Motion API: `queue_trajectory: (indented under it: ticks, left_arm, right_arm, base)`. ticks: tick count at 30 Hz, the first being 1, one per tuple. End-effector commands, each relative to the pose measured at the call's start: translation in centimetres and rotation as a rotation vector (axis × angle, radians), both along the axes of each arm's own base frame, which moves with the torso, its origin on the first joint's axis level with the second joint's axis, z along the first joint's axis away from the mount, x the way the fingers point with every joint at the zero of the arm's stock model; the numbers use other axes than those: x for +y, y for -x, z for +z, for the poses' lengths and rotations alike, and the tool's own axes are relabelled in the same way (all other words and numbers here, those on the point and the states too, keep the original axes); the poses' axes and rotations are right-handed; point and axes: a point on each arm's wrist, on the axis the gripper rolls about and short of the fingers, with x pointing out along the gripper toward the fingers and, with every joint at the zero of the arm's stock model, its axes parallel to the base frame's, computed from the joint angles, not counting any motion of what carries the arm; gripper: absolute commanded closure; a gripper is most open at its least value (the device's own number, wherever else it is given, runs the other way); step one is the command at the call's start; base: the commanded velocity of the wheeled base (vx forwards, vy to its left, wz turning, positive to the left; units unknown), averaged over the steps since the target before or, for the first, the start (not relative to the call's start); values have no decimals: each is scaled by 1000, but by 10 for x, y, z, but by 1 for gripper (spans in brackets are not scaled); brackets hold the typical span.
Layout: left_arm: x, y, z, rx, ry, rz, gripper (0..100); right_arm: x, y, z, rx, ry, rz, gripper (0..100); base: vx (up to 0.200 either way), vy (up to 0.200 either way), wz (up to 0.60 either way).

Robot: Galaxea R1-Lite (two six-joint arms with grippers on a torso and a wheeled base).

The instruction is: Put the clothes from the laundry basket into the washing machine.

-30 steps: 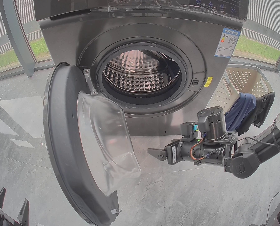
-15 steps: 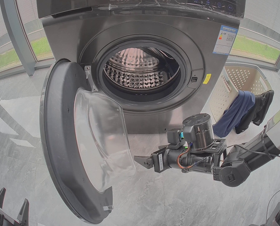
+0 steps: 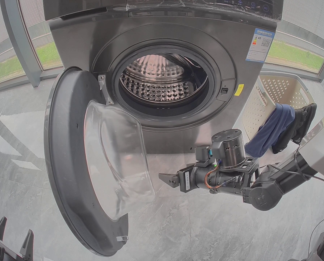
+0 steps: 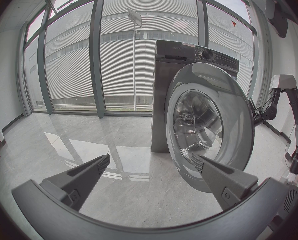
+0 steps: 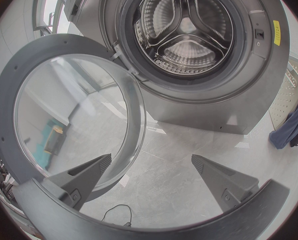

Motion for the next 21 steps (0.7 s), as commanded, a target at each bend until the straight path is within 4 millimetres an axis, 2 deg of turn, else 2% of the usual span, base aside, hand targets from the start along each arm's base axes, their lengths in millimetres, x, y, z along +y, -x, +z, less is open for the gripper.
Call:
queue_trajectory:
  ticks: [1, 14, 21]
  left_arm:
    - [0, 0, -4, 3, 0, 0, 0]
    - [0, 0, -4, 3, 0, 0, 0]
    - [0, 0, -4, 3, 0, 0, 0]
  right_arm:
    - [12, 1, -15, 27, 23, 23, 0]
    - [47, 27, -7, 2, -6, 108, 0]
    - [46, 8, 6, -56, -74, 66, 0]
  base:
    - [0, 0, 0]
    - [0, 0, 0]
    - [0, 0, 0]
